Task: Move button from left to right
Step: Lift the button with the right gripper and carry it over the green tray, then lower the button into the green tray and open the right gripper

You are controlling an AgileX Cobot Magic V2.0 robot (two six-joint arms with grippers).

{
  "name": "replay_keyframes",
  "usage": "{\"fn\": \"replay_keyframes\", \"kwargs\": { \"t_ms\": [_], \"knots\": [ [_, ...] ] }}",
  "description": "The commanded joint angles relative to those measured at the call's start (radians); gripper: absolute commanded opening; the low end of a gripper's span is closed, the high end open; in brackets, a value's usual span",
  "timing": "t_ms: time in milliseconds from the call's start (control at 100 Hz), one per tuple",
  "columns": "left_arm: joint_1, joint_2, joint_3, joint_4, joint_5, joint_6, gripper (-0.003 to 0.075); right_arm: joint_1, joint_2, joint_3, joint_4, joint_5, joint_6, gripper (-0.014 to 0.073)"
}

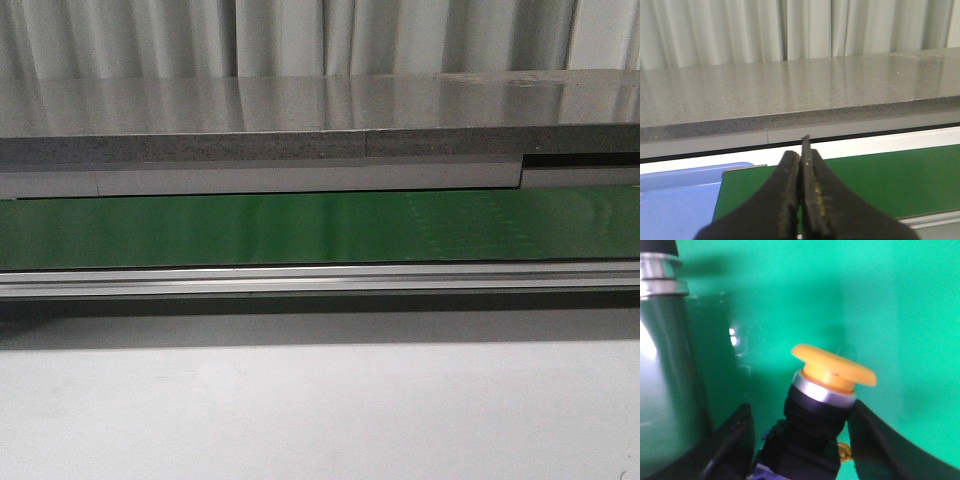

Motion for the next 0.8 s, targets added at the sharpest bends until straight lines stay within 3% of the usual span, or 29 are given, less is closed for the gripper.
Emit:
{"fn": "replay_keyframes", "kwargs": {
  "t_ms": [0, 120, 220, 620, 790],
  "knots": [
    [-0.007, 0.008, -0.026, -0.006, -0.07, -0.001, -0.002, -0.005, -0.058, -0.034, -0.002, -0.007, -0.003, 0.0317],
    [-0.007, 0.008, -0.026, -0.006, -0.07, -0.001, -0.002, -0.005, -0.058, -0.034, -0.002, -0.004, -0.003, 0.0463],
    [-0.007, 0.008, -0.026, -0.006, -0.07, -0.001, -0.002, -0.005, -0.058, -0.034, -0.002, 0.0, -0.003, 0.0532],
    [-0.007, 0.008, -0.026, -0.006, -0.07, -0.001, -0.002, -0.005, -0.087, -0.034, 0.0, -0.015, 0.025, 0.0527],
    [-0.007, 0.008, -0.026, -0.006, -0.07, -0.001, -0.002, 0.0, -0.163, -0.034, 0.064, -0.082, 0.032, 0.0527]
  ]
}}
